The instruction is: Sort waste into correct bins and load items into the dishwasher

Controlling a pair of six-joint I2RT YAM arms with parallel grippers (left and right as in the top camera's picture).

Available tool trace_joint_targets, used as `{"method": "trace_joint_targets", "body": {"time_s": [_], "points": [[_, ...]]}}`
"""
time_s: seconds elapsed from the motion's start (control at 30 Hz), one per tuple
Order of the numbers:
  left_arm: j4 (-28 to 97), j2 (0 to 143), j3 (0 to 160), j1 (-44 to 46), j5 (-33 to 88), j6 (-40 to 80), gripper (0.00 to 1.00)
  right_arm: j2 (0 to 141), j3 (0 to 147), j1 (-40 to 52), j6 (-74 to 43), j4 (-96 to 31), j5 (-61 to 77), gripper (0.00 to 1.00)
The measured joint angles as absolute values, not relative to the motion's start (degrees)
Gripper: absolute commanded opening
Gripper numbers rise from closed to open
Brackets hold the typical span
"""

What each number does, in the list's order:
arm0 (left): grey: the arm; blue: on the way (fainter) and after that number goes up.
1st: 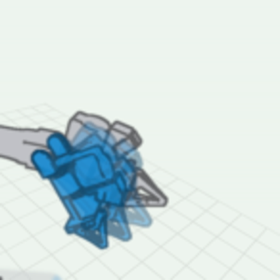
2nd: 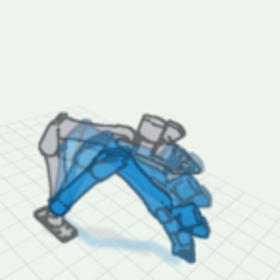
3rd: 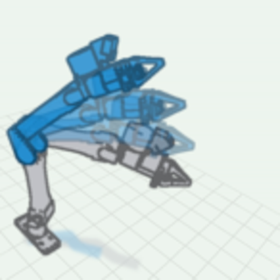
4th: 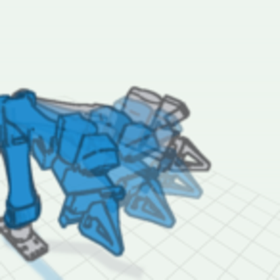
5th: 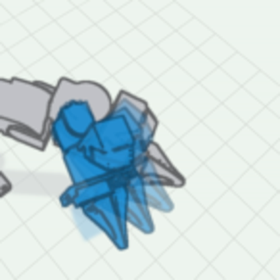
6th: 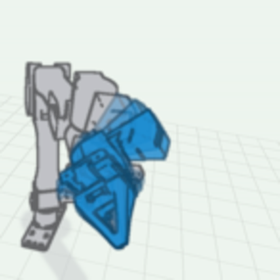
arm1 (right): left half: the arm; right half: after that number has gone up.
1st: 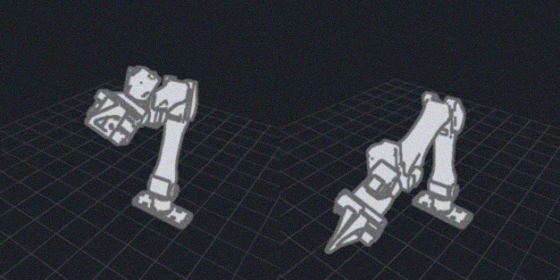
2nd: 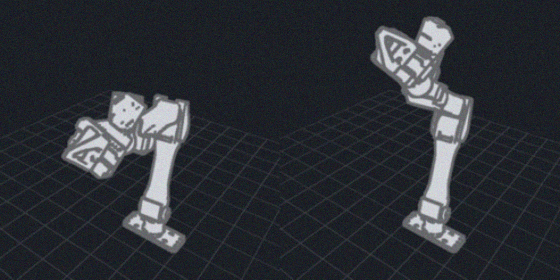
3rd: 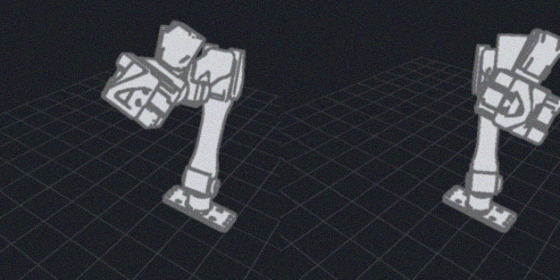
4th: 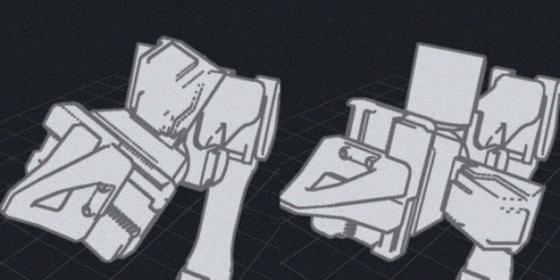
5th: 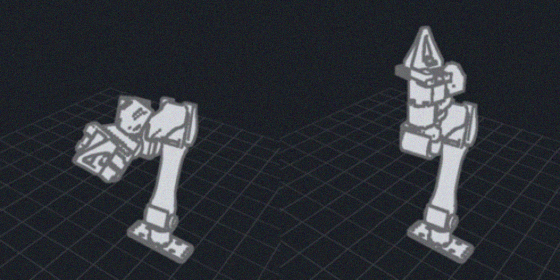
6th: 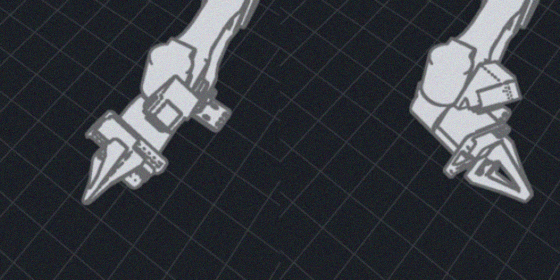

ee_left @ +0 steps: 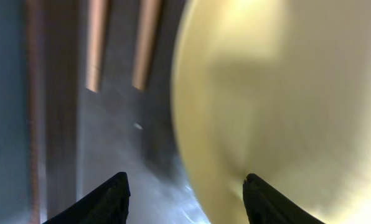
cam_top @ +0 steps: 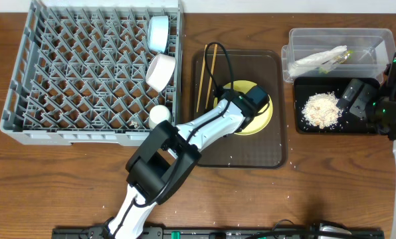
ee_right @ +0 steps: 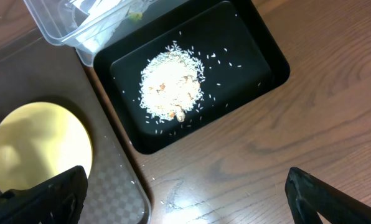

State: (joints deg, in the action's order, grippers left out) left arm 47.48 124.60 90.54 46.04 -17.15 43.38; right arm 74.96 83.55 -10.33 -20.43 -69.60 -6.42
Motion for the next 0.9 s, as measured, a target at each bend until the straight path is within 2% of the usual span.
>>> {"method": "trace_joint_targets", "body": {"time_s": [0.43,0.7,0.9], "points": [[45.43,124.07,90.67,41.65,3.53,43.0,0.6,74.96,83.55,-10.33,-20.4,-69.58,-6.42,0.99],[41.69,124.07,90.67,35.57,5.67,43.88,0.46,74.96,83.55,-10.33,-20.43,-69.6,-6.42,0.99],[40.05,124.2,90.65,35.16,5.67,46.04,0.27,74.96,83.55,-10.33,-20.4,-69.6,-6.42,0.99]]}}
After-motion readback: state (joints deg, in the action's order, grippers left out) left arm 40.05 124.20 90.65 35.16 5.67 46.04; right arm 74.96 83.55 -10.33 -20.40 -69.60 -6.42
